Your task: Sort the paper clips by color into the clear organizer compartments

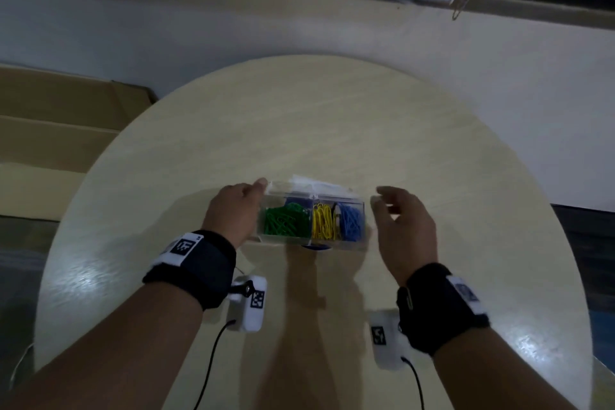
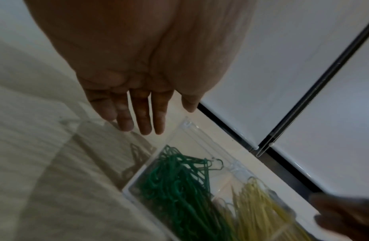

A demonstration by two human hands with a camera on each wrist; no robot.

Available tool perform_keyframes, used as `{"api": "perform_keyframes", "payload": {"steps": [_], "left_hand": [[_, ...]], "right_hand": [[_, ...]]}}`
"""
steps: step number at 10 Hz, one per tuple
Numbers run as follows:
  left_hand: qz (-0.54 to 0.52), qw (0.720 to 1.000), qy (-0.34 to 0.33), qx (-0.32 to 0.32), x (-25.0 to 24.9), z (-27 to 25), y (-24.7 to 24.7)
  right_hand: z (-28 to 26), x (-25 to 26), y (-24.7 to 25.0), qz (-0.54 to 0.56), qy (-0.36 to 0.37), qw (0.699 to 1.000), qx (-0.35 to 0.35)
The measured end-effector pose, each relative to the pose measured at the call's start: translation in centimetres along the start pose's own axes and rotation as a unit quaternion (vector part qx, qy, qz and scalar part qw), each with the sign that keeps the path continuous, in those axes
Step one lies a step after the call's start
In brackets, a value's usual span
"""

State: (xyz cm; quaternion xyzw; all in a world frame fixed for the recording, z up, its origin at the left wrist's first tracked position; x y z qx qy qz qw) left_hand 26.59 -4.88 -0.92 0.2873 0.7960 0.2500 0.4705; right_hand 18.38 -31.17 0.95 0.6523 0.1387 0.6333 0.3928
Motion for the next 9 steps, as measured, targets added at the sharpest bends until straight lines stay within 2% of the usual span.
{"api": "perform_keyframes", "payload": {"steps": [1,2,3,4,5,6,7,8,9], "left_hand": [[-0.068,0.997,0.013,0.034,-0.7,0.6,-0.7],[-0.159,0.987,0.017,0.033,-0.9,0.9,-0.6],[-0.237,0.971,-0.006,0.041,-1.1,0.3,-0.2],[-0.312,0.949,0.000,0.051,-0.8,-0.5,0.1],[-0.371,0.926,0.014,0.065,0.0,-0.9,0.3],[-0.290,0.954,-0.027,0.072,0.5,-1.8,0.0],[-0.094,0.989,-0.099,0.057,1.1,-3.3,-1.2],[-0.081,0.989,-0.121,0.023,1.4,-4.0,-1.1],[-0.100,0.989,-0.107,0.024,2.1,-4.5,-1.3]], "right_hand": [[1.6,-1.9,-2.5,0.162,-0.191,0.964,0.091],[2.0,-1.6,-3.5,0.296,-0.232,0.922,0.085],[1.7,-0.9,-3.0,0.360,-0.212,0.906,0.069],[1.0,-0.5,-2.2,0.392,-0.204,0.896,0.049],[-0.2,0.0,-1.8,0.386,-0.178,0.904,0.040],[-2.0,0.0,-2.1,0.315,-0.132,0.937,0.077],[-3.9,0.2,-2.9,0.254,-0.101,0.955,0.118],[-3.7,0.6,-3.1,0.250,-0.100,0.955,0.126],[-4.1,0.8,-3.1,0.244,-0.103,0.957,0.118]]}}
Point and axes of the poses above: each hand's wrist, its own z-axis towards the middle knuckle, its own y-axis out of the back of the hand, x = y × z, the point moved 5 cm from there along z, towards the middle knuckle, and after that the axes turned 9 degrees about y, right-handed, at the moved point
